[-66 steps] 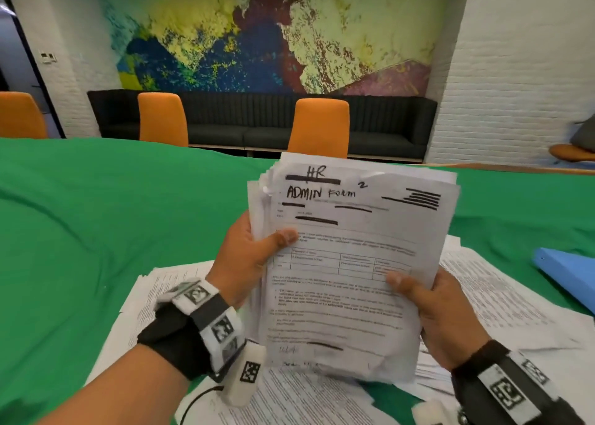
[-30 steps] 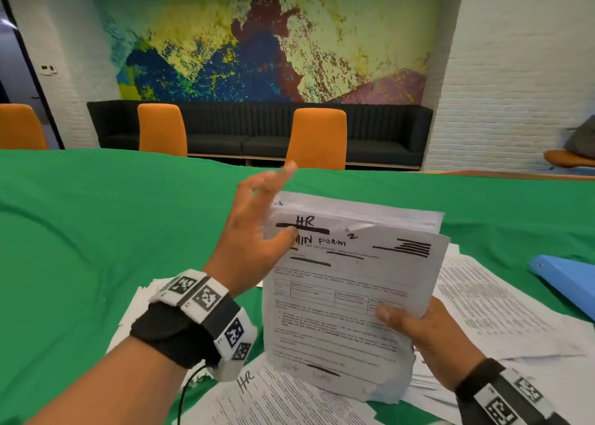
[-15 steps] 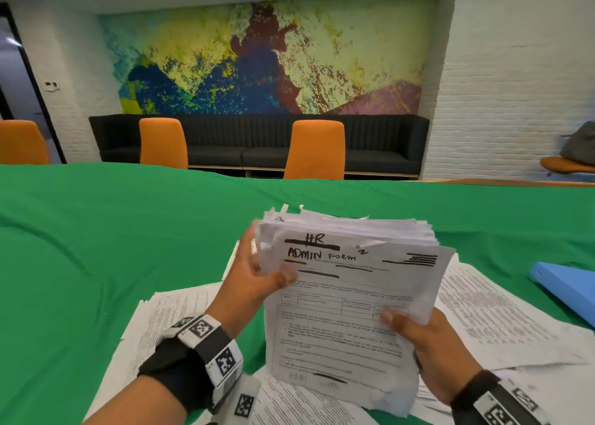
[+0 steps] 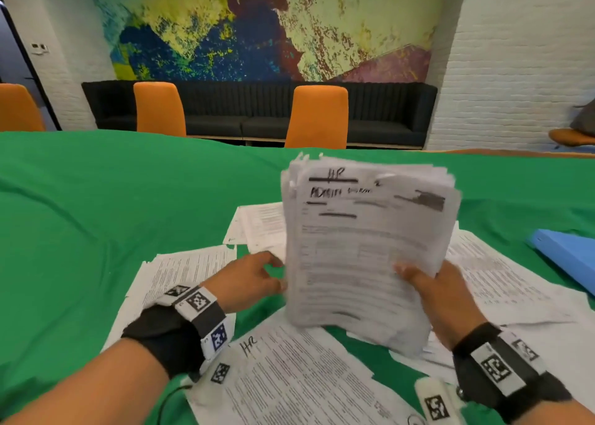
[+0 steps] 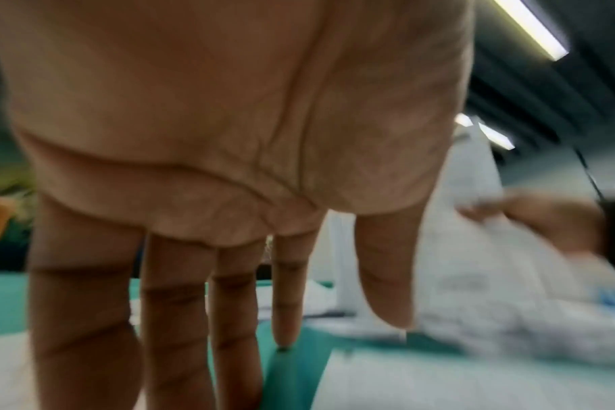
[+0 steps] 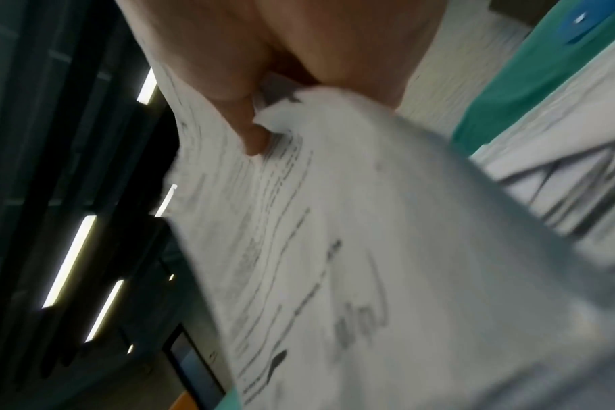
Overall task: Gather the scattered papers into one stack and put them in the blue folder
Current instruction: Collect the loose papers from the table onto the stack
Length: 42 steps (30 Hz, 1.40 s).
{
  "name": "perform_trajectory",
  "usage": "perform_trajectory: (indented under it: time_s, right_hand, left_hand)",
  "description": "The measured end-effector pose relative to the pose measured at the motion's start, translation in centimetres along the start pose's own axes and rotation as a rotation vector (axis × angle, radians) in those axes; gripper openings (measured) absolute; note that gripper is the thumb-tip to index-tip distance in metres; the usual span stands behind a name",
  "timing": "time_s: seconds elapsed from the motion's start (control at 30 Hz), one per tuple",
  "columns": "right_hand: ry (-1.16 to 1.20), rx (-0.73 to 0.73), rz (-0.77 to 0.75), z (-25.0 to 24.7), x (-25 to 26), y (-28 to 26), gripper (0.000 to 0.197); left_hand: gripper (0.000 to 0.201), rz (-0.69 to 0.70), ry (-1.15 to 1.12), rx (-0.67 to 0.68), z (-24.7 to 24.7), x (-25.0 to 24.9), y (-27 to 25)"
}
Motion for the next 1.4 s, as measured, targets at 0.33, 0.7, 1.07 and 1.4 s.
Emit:
perform_trajectory:
  time_s: [0.33, 0.7, 1.07, 1.4]
  right_hand:
    - [0.065, -0.11, 0.007, -5.4, 0.3, 1.8, 0.022]
    - [0.412, 0.17, 0.162, -2.6, -1.1, 0.1, 0.04]
    - [0.327, 0.515, 0.497, 6.1, -6.7, -4.5, 0.056]
    - [0.112, 0.459, 0.36, 4.6, -3.9, -2.4, 0.039]
  left_hand:
    - [0.096, -0.156, 0.488, 0.266, 5.1, 4.7, -3.0]
    - [0.04, -0.052, 0.299, 0.008, -1.2, 1.7, -0.2]
    - [0.033, 0.024, -0.13, -0.219, -3.9, -1.0, 0.3]
    - [0.008, 0.179, -0.207, -0.257, -8.8, -1.3, 0.7]
Point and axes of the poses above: each hand's wrist, its own y-axis towards the middle knuckle, its own z-axis out of the palm, x = y × z, the point moved 10 cm from there along y, towards the middle knuckle, and after that the axes turned 5 degrees about -x, right-handed, at the moved point
